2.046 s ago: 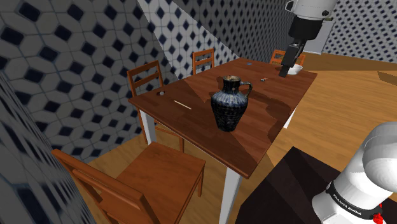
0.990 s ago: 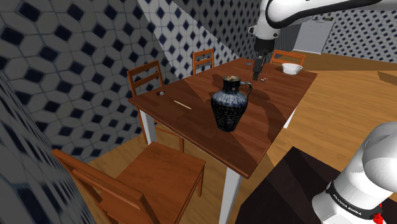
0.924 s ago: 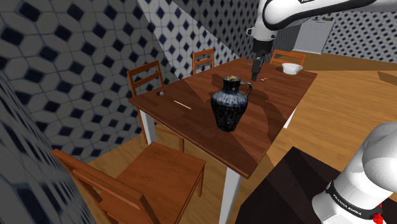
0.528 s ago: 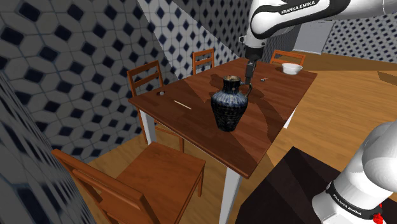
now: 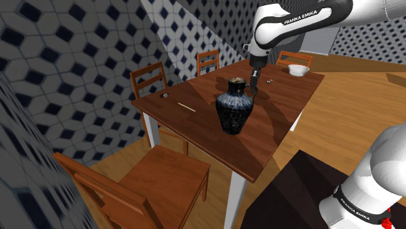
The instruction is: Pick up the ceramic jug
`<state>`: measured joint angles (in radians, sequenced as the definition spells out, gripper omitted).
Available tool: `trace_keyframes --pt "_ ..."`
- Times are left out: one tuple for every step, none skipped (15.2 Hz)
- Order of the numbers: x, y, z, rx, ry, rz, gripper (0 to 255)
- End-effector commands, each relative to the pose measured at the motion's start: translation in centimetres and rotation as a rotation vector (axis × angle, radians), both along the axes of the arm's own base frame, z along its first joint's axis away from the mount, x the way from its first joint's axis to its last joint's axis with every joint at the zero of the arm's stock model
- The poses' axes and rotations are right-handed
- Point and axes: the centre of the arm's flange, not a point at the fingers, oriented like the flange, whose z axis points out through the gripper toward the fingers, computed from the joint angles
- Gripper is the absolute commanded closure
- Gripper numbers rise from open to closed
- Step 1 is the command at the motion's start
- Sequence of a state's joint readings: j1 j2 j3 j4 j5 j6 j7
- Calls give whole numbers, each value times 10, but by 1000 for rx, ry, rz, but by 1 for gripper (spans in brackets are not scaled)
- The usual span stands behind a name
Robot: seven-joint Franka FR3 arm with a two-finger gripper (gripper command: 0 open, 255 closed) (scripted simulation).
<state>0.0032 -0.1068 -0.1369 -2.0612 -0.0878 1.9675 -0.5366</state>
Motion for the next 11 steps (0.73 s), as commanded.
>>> trace_keyframes --pt "0 0 -1 0 0 0 255" --pt "0 0 -1 0 0 0 255" --pt "0 0 -1 0 0 0 255" --pt "0 0 -1 0 0 0 255" --pt "0 0 -1 0 0 0 255" --pt "0 0 -1 0 0 0 255" --pt "0 0 -1 0 0 0 255" --pt "0 0 0 0 0 0 255" --pt "0 0 5 0 0 0 255" --pt "0 0 10 0 0 0 255" --pt "0 0 16 0 0 0 255"
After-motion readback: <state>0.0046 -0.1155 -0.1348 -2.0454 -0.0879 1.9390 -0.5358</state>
